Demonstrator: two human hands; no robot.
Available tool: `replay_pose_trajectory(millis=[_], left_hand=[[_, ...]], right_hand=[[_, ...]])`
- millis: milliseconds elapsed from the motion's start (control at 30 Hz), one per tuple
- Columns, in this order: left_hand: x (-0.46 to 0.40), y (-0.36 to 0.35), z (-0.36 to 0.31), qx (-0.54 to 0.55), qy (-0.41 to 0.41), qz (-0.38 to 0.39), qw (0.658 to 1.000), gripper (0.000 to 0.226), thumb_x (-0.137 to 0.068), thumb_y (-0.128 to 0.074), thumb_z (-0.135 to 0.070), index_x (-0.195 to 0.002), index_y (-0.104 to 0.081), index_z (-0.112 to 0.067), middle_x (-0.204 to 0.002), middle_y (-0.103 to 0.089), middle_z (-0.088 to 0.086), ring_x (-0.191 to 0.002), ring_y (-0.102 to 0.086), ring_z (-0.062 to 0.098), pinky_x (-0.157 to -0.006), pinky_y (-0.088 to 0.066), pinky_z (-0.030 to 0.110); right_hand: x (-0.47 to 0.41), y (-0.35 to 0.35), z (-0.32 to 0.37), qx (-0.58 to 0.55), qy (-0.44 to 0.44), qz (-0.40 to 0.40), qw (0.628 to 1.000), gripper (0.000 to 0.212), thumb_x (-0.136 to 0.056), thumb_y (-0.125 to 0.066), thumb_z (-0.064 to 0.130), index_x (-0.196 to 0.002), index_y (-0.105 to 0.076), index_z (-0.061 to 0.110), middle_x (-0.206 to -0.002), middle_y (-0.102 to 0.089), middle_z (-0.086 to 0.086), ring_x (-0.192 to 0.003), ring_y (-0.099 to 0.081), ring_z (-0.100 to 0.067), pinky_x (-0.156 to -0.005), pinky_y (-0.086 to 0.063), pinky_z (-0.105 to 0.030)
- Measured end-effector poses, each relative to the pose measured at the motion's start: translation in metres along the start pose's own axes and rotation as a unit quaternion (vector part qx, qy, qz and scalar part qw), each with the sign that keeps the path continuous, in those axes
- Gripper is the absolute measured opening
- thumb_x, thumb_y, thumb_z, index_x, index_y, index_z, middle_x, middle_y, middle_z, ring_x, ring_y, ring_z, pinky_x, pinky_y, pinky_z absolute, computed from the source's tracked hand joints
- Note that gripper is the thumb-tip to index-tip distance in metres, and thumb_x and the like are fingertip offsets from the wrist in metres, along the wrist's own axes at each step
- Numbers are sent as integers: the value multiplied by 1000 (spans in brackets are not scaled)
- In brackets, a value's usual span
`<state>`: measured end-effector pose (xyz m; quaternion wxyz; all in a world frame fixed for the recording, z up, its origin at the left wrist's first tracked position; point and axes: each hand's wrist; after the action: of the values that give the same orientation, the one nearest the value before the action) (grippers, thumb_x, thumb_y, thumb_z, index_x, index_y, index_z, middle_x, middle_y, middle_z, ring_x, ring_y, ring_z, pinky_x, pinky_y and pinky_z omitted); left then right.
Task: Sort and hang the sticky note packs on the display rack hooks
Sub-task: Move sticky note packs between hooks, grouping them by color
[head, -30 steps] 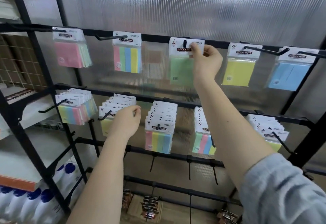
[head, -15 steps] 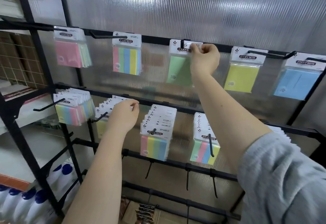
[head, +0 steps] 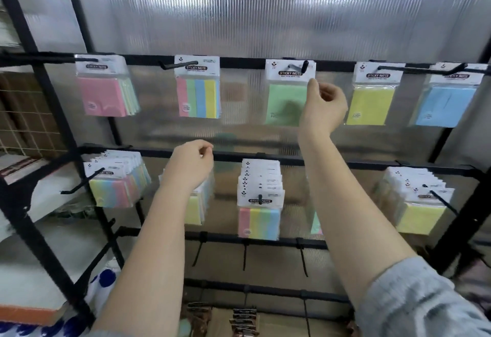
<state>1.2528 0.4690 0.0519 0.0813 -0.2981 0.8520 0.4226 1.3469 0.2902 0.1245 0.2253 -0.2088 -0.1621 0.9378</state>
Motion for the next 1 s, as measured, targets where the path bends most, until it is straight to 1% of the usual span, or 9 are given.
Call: replay_pose_trajectory(millis=[133, 233, 333, 467, 567, 700, 833, 900, 1000], left_hand=[[-3, 19, 20, -8, -23, 26, 999, 27, -97, -44, -21, -114, -65, -19, -110, -64, -3, -79, -55, 12, -59, -39, 20], [1, 32, 35, -16, -23, 40, 999, 26, -96, -45, -22, -112, -65, -21, -107, -64, -5, -79, -54, 12, -62, -38, 23], [8, 39, 43, -10, -22, 59, 998, 26, -97, -44, -23, -112, -65, -23, -103, -63, -5, -79, -53, 12, -67, -36, 23], [17, 39, 50, -2, -23, 76, 997, 28, -96, -44, -22, -114, -65, -23, -109, -63, -6, -82, -51, 7, -71, -36, 22], [23, 36, 51, 9, -10, 77, 997, 28, -96, -43, -21, -113, -65, -22, -112, -64, -4, -87, -51, 8, -73, -36, 23], [32, 31, 52, 14, -3, 70, 997, 28, -97, -43, -21, -114, -65, -22, -113, -64, -4, -91, -50, 8, -75, -35, 21], [38, 27, 54, 20, 3, 70, 997, 28, -97, -43, -20, -115, -65, -21, -117, -63, -5, -95, -50, 8, -78, -35, 21], [41, 27, 54, 20, 5, 67, 998, 28, -97, -44, -20, -115, -65, -20, -118, -63, -5, -93, -49, 6, -77, -35, 21], [42, 26, 54, 20, 4, 66, 998, 28, -97, -44, -20, -115, -65, -19, -118, -63, -5, -92, -48, 5, -77, -34, 20]], right_hand=[[42, 20, -8, -18, -27, -44, 999, 6, -87, -65, 18, -83, -62, 14, -79, -61, 5, -69, -54, -3, -58, -43, -6], [71, 38, -20, 21, -35, -67, 997, 11, -88, -65, 21, -78, -60, 17, -79, -61, 4, -70, -54, -5, -60, -44, -8], [92, 57, -37, 90, -54, -64, 992, 12, -90, -59, 25, -83, -62, 15, -85, -65, 2, -78, -58, -11, -71, -47, -19], [109, 78, -56, 230, -89, -7, 969, 21, -94, -49, 19, -94, -67, 9, -85, -62, 0, -78, -54, -13, -66, -39, -20], [117, 88, -66, 276, -115, 51, 953, 29, -97, -43, 13, -103, -65, -5, -92, -64, -22, -72, -48, -14, -57, -37, -20], [127, 93, -74, 299, -113, 89, 943, 30, -98, -39, 11, -100, -63, -7, -94, -65, -22, -80, -55, -35, -73, -47, -37], [134, 95, -84, 303, -125, 115, 938, 30, -99, -45, 19, -119, -64, 9, -114, -68, -3, -92, -61, -19, -77, -45, -25], [136, 96, -86, 309, -118, 110, 937, 30, -98, -50, 21, -123, -62, 11, -113, -66, 2, -96, -59, -13, -79, -42, -21], [137, 98, -86, 304, -111, 94, 942, 22, -95, -57, 23, -113, -64, 12, -100, -64, 3, -91, -58, -11, -72, -41, -17]])
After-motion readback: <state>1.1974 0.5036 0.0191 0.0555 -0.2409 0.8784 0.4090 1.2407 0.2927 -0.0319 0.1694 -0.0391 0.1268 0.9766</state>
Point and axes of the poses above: each hand's wrist, its own x-axis away from the middle knuckle, its own y-axis out of the back of the hand, z = x × y
